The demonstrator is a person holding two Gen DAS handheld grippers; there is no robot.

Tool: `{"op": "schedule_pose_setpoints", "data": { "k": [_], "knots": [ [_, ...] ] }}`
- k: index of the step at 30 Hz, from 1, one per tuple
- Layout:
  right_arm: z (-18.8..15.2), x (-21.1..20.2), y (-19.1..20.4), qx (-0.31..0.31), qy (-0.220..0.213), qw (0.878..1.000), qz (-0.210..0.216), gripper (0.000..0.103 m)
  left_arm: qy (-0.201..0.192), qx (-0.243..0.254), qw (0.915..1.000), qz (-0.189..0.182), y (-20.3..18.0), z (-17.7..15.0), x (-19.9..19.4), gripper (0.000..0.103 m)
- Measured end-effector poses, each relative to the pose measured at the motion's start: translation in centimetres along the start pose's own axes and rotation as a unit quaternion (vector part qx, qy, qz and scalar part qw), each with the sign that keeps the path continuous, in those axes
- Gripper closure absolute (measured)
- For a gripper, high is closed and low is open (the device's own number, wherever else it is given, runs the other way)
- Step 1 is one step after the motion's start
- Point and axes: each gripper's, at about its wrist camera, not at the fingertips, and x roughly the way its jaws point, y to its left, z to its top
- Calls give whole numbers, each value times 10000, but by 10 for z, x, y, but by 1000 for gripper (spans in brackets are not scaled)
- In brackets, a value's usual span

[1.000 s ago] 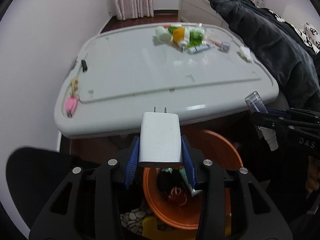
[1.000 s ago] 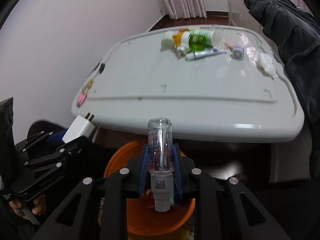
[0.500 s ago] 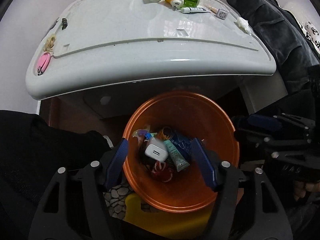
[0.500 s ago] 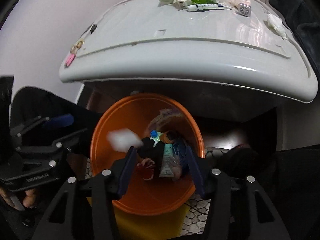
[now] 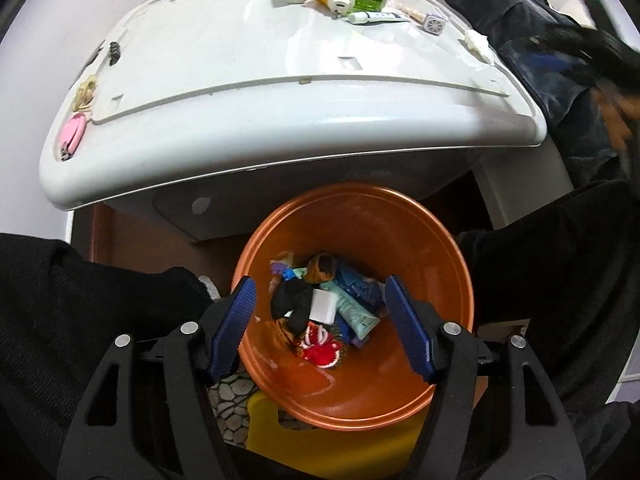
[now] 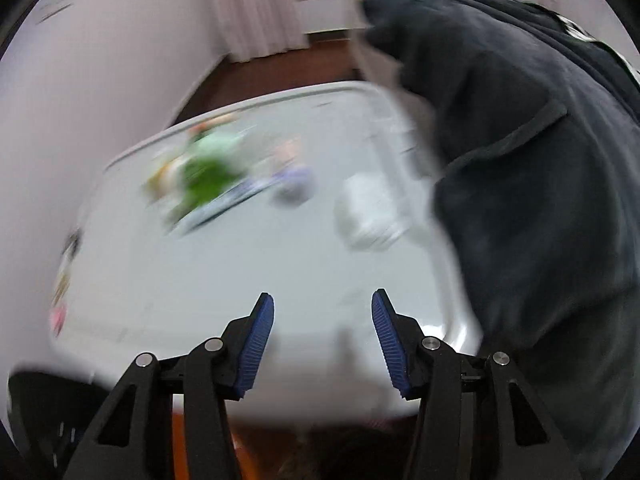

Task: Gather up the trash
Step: 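Grasp the white crumpled tissue with the right gripper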

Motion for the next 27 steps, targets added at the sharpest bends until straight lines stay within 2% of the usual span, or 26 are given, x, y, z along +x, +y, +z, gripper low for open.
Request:
{"op": "schedule_pose_setpoints", "data": {
  "k": [2,5,9,10,12,13,14,17,18,22,24,27],
  "knots": [
    [25,23,-11,113,48,9997,-208,51,-27,32,10000,-32,-2,1,0,37],
    [45,54,-15,164,237,9992,-291,51,-93,82,9999,-60,-3,5,-1,37],
    [53,97,-17,59,533,9974,-478,51,-203,183,9996,2,-5,19,-1,37],
    [53,101,-15,61,457,9979,-464,50,-245,202,9995,58,-6,25,0,37],
    [54,99,-10,15,452,9984,-328,91,-326,206,9992,67,-8,42,1,37],
    [55,96,-9,-50,404,9975,-569,94,-385,192,9991,6,-10,55,3,36],
    [54,94,-11,-22,372,9979,-534,94,-432,186,9989,-35,-11,63,6,29],
    [47,77,-21,417,368,9985,-16,94,-682,220,9974,-81,-22,101,15,27],
    [44,61,-22,555,230,9978,298,94,-747,276,9968,-118,-25,115,19,27],
    [23,12,-11,841,-147,9900,1121,94,-964,278,9950,-5,-29,170,37,27],
    [6,-6,4,759,-312,9875,1348,94,-1027,148,9946,2,-24,203,45,27],
    [-7,-14,31,494,-452,9879,1398,94,-1196,-100,9928,69,-8,248,51,27]
  ]
}}
